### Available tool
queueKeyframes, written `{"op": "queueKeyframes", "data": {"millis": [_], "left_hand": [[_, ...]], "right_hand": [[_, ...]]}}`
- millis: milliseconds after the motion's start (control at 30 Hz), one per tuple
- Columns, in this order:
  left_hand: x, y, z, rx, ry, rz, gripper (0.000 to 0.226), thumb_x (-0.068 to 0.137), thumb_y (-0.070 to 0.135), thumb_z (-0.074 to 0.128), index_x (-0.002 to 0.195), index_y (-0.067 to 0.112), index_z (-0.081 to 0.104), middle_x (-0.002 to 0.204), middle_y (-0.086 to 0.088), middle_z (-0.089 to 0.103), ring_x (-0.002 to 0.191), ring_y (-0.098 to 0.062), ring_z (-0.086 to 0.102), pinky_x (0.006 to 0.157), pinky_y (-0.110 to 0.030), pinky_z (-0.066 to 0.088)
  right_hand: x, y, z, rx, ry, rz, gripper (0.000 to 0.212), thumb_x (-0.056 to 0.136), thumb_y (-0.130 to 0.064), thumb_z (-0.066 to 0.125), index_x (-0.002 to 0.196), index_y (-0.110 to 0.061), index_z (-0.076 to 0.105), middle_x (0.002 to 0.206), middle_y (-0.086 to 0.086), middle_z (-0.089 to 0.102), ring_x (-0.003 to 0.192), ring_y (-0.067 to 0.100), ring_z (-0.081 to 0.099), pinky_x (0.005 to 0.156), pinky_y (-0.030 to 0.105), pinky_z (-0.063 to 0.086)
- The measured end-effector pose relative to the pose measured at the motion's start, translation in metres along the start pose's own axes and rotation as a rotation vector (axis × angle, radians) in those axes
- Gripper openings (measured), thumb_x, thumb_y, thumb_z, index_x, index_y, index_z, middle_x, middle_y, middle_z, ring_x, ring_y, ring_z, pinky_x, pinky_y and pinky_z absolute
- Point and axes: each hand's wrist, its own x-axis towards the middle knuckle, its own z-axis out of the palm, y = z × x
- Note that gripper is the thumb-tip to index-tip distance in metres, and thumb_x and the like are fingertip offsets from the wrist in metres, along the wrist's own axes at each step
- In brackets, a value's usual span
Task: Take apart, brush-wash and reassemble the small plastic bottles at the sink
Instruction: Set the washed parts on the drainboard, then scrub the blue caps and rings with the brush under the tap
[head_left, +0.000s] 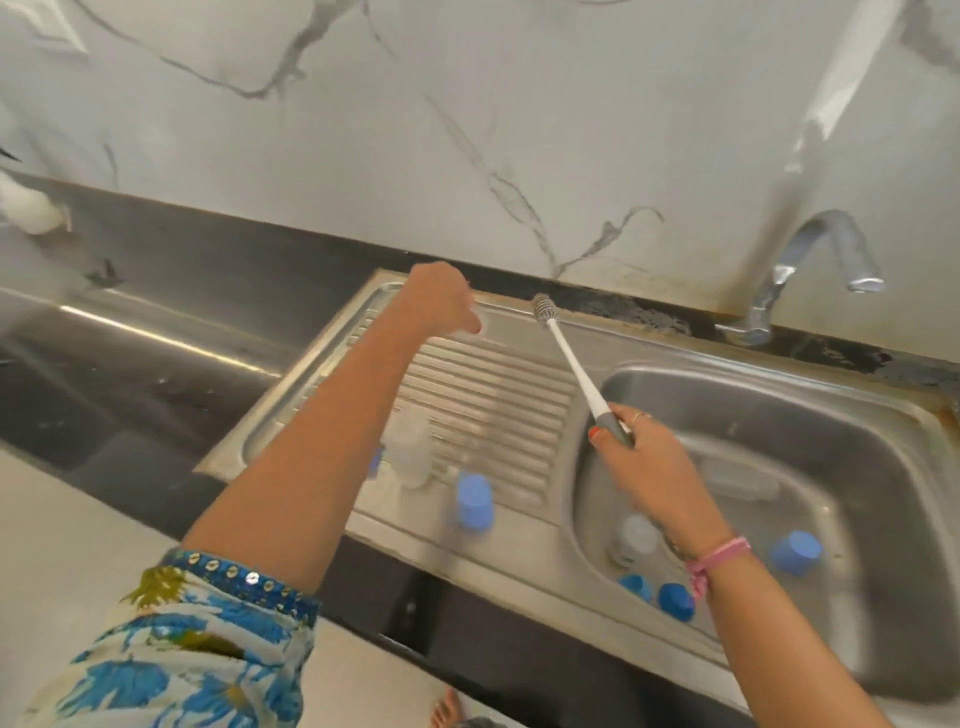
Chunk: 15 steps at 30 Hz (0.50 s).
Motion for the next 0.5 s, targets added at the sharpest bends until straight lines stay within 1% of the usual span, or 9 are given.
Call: {"op": "queueKeyframes", "data": {"millis": [100,133,200,300,367,433,500], "left_hand": [[0.002,-0.075,-0.022,0.128,-0.069,-0.026,0.027,0.086,0.027,0.067,0.104,0.007,0.072,0.11,-0.005,0.066,0.112,-0.024,0.058,0.091,-0.027,0.039],[0.002,-0.098,-0.024,0.137,-0.082,-0.053,0.026,0.085,0.028,0.069,0.1,0.007,0.072,0.105,-0.004,0.066,0.109,-0.024,0.059,0.09,-0.027,0.038],[0.003,-0.137,-0.019,0.119,-0.127,-0.094,0.029,0.083,0.033,0.073,0.1,0.01,0.071,0.103,-0.004,0.065,0.107,-0.023,0.059,0.092,-0.028,0.039],[0.004,-0.176,-0.005,0.117,-0.206,-0.11,0.035,0.082,0.037,0.075,0.107,0.014,0.071,0.112,-0.002,0.069,0.108,-0.021,0.061,0.095,-0.028,0.041],[0.006,-0.192,0.006,0.128,-0.261,-0.113,0.036,0.083,0.037,0.072,0.111,0.014,0.07,0.118,-0.001,0.068,0.112,-0.02,0.06,0.096,-0.027,0.04],[0.007,-0.203,0.017,0.105,-0.271,-0.126,0.036,0.084,0.033,0.072,0.115,0.013,0.07,0.119,-0.001,0.067,0.112,-0.02,0.06,0.094,-0.025,0.041],[0.008,-0.21,0.026,0.049,-0.264,-0.147,0.035,0.083,0.029,0.074,0.114,0.013,0.07,0.117,-0.003,0.068,0.108,-0.02,0.061,0.091,-0.025,0.042]], "right_hand": [[0.019,-0.022,0.026,0.167,-0.012,0.021,0.018,0.095,-0.026,0.055,0.113,-0.026,0.057,0.078,0.001,0.056,0.057,0.013,0.047,0.05,0.027,0.037],[0.025,-0.028,0.033,0.194,-0.01,0.025,0.016,0.095,-0.025,0.055,0.11,-0.029,0.055,0.077,0.002,0.056,0.056,0.014,0.046,0.047,0.027,0.037],[0.035,-0.038,0.046,0.215,-0.003,0.036,0.013,0.094,-0.025,0.056,0.106,-0.03,0.053,0.074,0.002,0.055,0.054,0.014,0.045,0.042,0.025,0.037],[0.048,-0.047,0.058,0.219,0.005,0.056,0.017,0.093,-0.022,0.058,0.11,-0.026,0.056,0.07,0.002,0.054,0.051,0.014,0.043,0.041,0.024,0.035],[0.055,-0.05,0.063,0.215,0.005,0.07,0.019,0.093,-0.02,0.059,0.111,-0.025,0.057,0.069,0.004,0.053,0.049,0.015,0.042,0.039,0.024,0.035],[0.06,-0.052,0.065,0.205,-0.003,0.075,0.021,0.092,-0.02,0.059,0.113,-0.024,0.058,0.069,0.005,0.054,0.048,0.014,0.042,0.037,0.023,0.035],[0.064,-0.053,0.068,0.204,-0.014,0.087,0.024,0.092,-0.02,0.06,0.116,-0.023,0.058,0.068,0.005,0.054,0.047,0.014,0.042,0.036,0.022,0.034]]}}
